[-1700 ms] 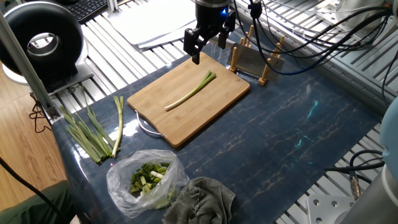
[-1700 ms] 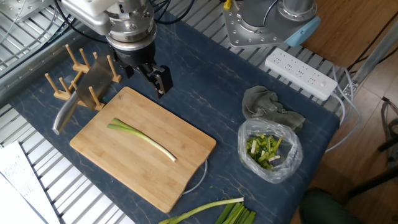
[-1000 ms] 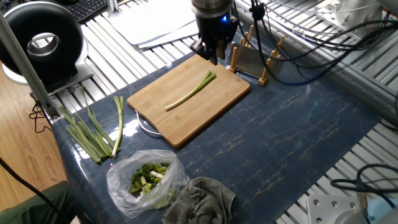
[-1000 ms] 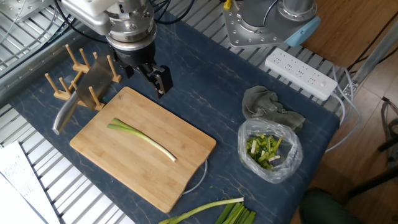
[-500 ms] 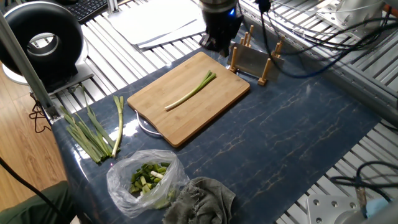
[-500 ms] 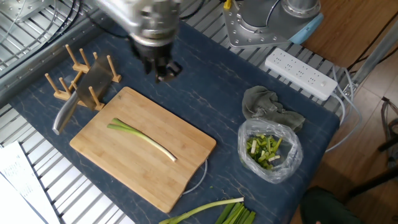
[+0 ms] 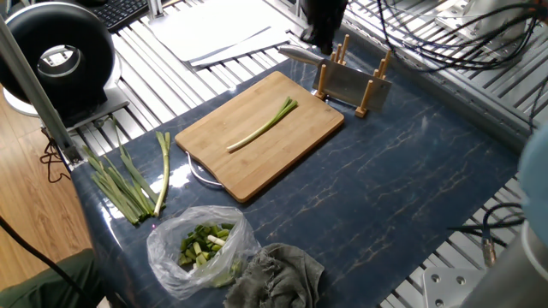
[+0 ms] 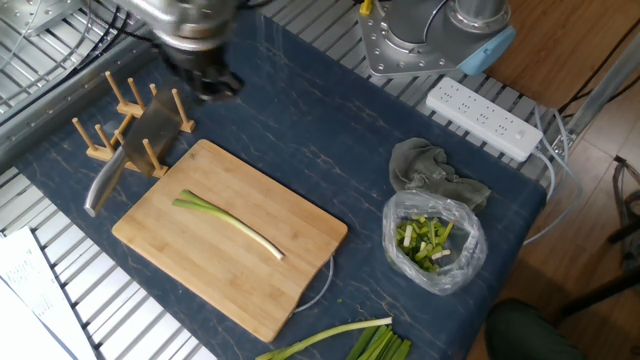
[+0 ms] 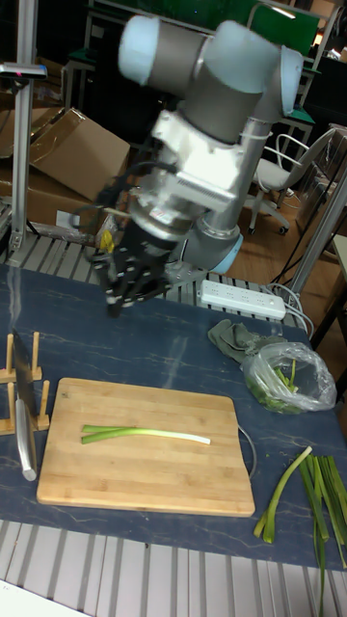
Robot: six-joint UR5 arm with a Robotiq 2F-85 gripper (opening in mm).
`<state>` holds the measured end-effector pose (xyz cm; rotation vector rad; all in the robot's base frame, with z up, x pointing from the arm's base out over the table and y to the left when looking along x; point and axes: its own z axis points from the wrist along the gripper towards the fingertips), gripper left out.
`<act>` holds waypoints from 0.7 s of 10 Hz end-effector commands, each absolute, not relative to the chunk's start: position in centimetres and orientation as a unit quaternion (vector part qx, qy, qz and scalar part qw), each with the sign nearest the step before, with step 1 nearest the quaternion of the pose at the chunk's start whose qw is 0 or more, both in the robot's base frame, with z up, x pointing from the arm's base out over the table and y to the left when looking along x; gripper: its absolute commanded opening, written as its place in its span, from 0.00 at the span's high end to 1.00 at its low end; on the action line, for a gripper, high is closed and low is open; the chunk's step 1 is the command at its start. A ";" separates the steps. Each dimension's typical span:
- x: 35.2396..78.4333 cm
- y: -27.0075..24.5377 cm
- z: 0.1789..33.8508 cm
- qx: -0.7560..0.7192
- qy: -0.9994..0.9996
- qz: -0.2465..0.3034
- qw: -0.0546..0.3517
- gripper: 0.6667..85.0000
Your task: Chop the scallions
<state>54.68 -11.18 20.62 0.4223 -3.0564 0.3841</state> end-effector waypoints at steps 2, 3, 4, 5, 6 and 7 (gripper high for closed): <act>57.3 -17.2 18.7 0.223 -0.961 0.160 0.014 0.85; 57.8 -17.5 18.6 0.227 -0.959 0.169 0.009 0.86; 58.2 -16.6 18.4 0.225 -0.962 0.155 -0.004 0.90; 57.8 -16.1 18.4 0.227 -0.963 0.144 0.000 0.90; 57.6 -16.9 18.7 0.233 -0.959 0.160 0.007 0.90; 57.6 -16.7 18.6 0.233 -0.960 0.156 0.006 0.91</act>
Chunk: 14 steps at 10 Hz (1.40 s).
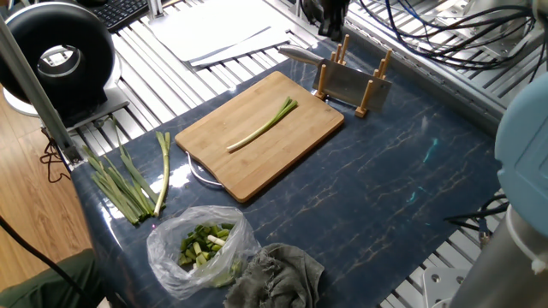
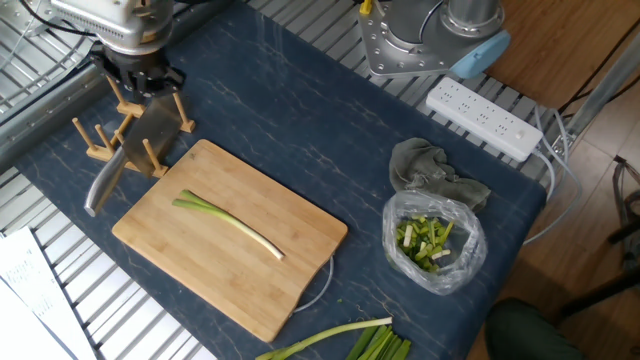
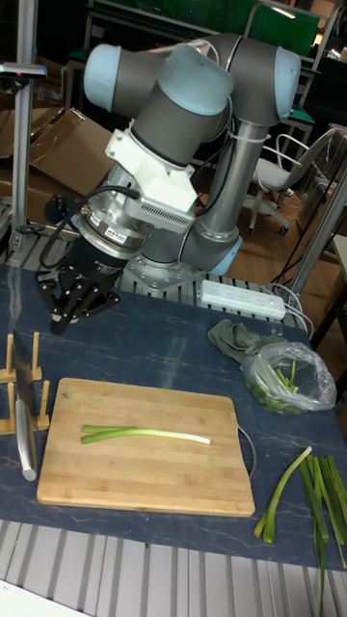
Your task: Chop the scallions
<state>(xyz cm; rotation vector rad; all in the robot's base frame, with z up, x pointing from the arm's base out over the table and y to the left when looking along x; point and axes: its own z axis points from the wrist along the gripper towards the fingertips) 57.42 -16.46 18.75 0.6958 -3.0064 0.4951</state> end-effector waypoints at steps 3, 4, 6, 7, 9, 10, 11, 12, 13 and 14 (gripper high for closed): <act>57.5 -16.2 18.2 0.228 -0.963 0.146 0.009 0.92; 57.5 -16.3 18.1 0.224 -0.963 0.147 0.006 0.92; 57.2 -13.3 17.4 0.192 -0.978 0.086 -0.004 0.92; 55.8 -10.4 17.0 0.151 -0.988 0.027 0.009 0.94; 54.8 -9.4 17.0 0.053 -0.998 0.009 0.025 0.99; 56.8 -9.2 17.0 0.046 -0.999 0.006 -0.013 0.99; 56.8 -9.5 17.0 0.058 -0.998 0.012 -0.012 0.99; 56.4 -9.6 17.0 0.067 -0.998 0.014 -0.004 0.99; 56.1 -10.0 17.0 0.075 -0.997 0.021 0.002 0.99; 56.0 -10.0 17.0 0.084 -0.996 0.022 0.004 0.99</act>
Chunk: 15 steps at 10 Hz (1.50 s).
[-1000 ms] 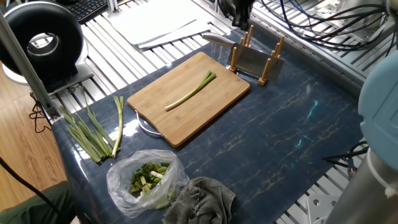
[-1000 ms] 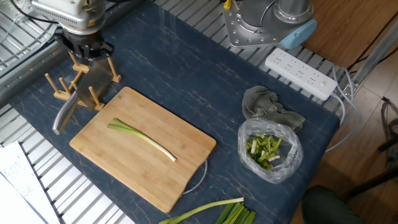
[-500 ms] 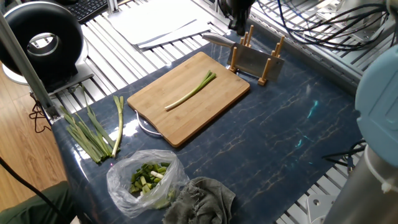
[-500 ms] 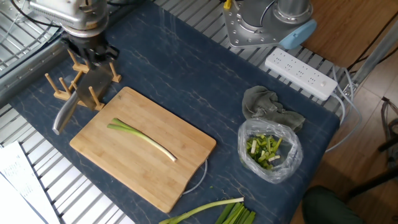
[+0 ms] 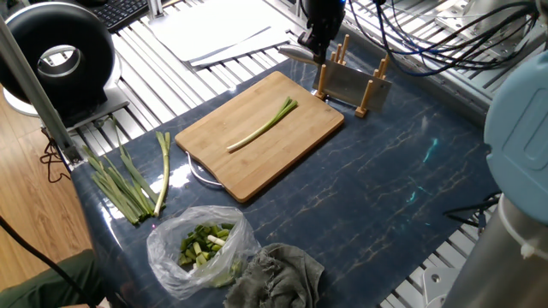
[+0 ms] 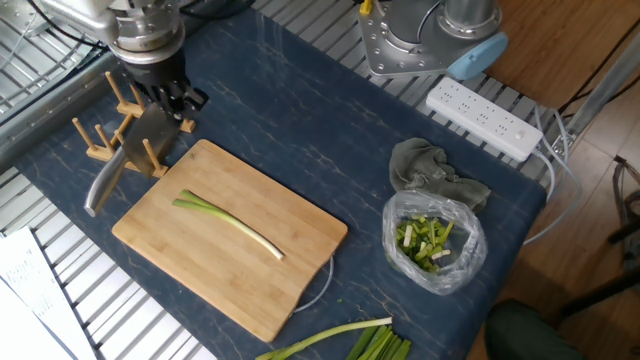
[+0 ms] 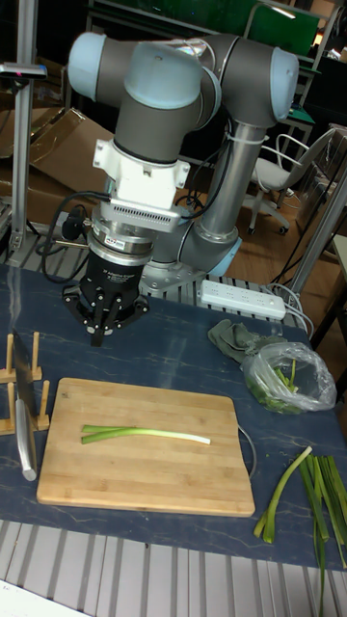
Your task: Chop the scallions
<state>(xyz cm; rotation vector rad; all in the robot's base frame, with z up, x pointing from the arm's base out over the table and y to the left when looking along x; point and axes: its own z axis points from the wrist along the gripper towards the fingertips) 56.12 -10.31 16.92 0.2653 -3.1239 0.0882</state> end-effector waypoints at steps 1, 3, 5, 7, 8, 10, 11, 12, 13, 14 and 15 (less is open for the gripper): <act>55.9 -10.1 17.0 0.100 -0.995 0.023 0.006 0.96; 56.8 -13.0 16.0 0.164 -0.986 0.017 0.004 0.83; 57.8 -15.6 15.9 0.210 -0.978 0.015 0.005 0.62; 58.5 -18.1 14.9 0.226 -0.973 0.039 0.003 0.62; 58.5 -18.7 14.2 0.233 -0.972 0.037 0.003 0.61; 58.7 -20.1 13.0 0.243 -0.969 0.042 0.003 0.60; 59.1 -20.6 12.3 0.252 -0.967 0.044 0.000 0.60; 59.2 -21.0 11.8 0.259 -0.965 0.044 0.000 0.60; 59.2 -21.1 11.2 0.260 -0.965 0.038 -0.002 0.60; 59.1 -21.0 10.6 0.261 -0.965 0.029 -0.005 0.60; 58.7 -20.9 9.9 0.261 -0.965 0.018 -0.006 0.59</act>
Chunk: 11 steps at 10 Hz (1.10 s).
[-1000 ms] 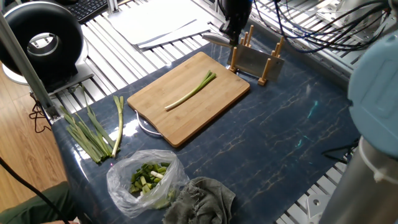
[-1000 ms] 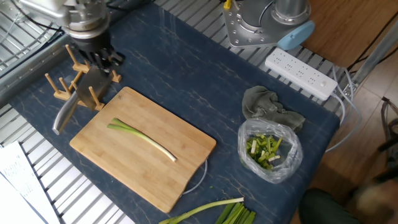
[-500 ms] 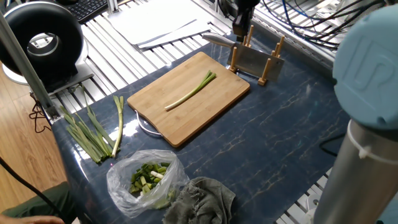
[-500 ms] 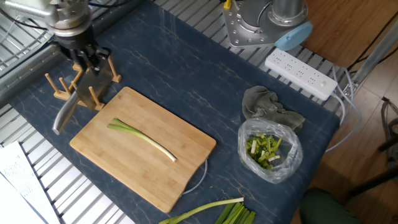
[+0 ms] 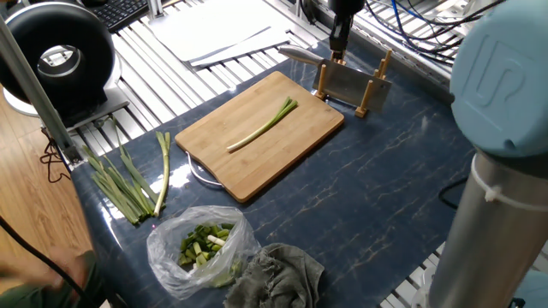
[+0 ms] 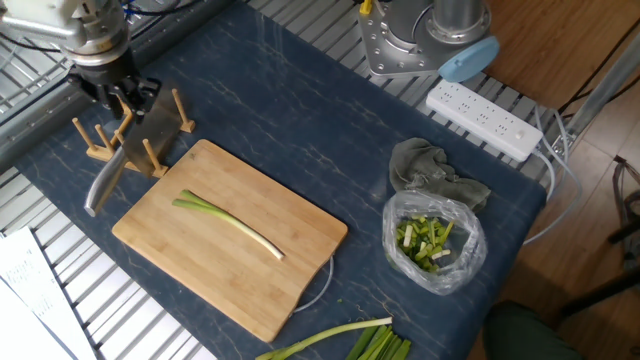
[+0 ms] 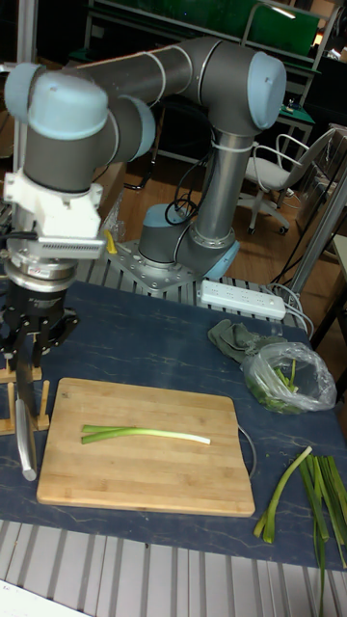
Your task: Chop the scallions
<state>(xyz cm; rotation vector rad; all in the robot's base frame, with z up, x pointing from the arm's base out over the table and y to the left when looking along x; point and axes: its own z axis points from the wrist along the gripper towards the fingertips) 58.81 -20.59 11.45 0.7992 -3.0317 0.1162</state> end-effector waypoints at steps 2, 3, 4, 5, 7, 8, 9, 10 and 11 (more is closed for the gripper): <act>58.4 -21.1 9.2 0.261 -0.965 0.011 -0.008 0.58; 58.4 -21.4 9.0 0.262 -0.965 0.012 -0.009 0.58; 58.3 -21.6 8.8 0.264 -0.965 0.014 -0.008 0.58; 58.3 -21.6 8.5 0.264 -0.965 0.012 -0.009 0.58; 58.1 -21.1 7.9 0.259 -0.966 0.000 -0.010 0.57; 58.0 -21.0 7.6 0.255 -0.967 -0.003 -0.010 0.57; 58.0 -20.9 7.4 0.254 -0.967 -0.005 -0.012 0.56; 58.0 -20.7 7.2 0.254 -0.967 -0.010 -0.013 0.56; 58.0 -20.7 7.0 0.254 -0.967 -0.011 -0.014 0.56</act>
